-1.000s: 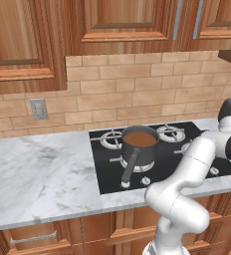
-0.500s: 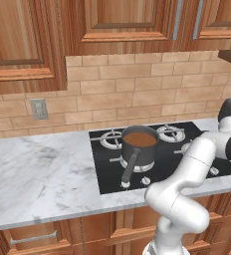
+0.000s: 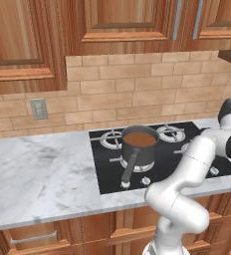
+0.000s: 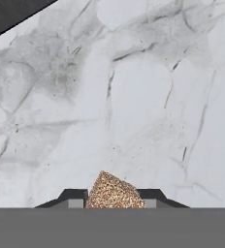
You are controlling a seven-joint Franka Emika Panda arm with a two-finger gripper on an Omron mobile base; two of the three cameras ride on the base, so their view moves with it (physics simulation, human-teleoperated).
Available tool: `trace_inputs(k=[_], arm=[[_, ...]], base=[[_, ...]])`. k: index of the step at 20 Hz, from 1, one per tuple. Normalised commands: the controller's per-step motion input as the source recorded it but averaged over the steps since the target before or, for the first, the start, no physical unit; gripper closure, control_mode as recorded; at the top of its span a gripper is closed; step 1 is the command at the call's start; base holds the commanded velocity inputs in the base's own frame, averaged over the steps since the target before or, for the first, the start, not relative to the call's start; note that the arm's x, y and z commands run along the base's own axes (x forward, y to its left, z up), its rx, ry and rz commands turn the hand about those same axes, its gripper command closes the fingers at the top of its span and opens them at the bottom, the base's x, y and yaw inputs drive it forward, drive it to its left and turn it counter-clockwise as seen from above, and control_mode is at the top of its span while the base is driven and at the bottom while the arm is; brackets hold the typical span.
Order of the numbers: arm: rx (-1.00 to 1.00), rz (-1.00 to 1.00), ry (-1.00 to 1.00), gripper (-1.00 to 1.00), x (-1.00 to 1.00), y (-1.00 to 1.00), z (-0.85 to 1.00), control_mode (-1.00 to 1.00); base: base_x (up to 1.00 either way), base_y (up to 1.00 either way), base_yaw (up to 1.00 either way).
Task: Pick up the sugar cube(s) and place them in the saucepan with hot chocolate.
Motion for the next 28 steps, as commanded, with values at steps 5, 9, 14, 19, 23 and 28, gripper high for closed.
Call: trace_inputs(k=[5, 9, 14, 19, 23, 28], arm=[[-0.13, 0.2, -0.07, 1.0, -0.97, 0.72, 0.0, -1.0], [-0.12, 0.25, -0.07, 1.0, -0.94, 0.91, 0.04, -1.0], [-0.14, 0.33, -0.1, 1.0, -0.67, 0.97, 0.36, -1.0], [-0.07, 0.33, -0.16, 1.0, -0.49, 0.84, 0.84, -1.0], [0.0, 0.25, -0.1, 1.0, -0.38, 0.71, 1.0, -1.0], [0.26, 0.06, 0.01, 1.0, -0.12, 0.55, 0.82, -1.0]], base=[[0.0, 0.0, 0.0], [0.0, 0.0, 0.0], [0.0, 0.0, 0.0], [0.0, 0.0, 0.0], [0.0, 0.0, 0.0], [0.0, 0.0, 0.0]])
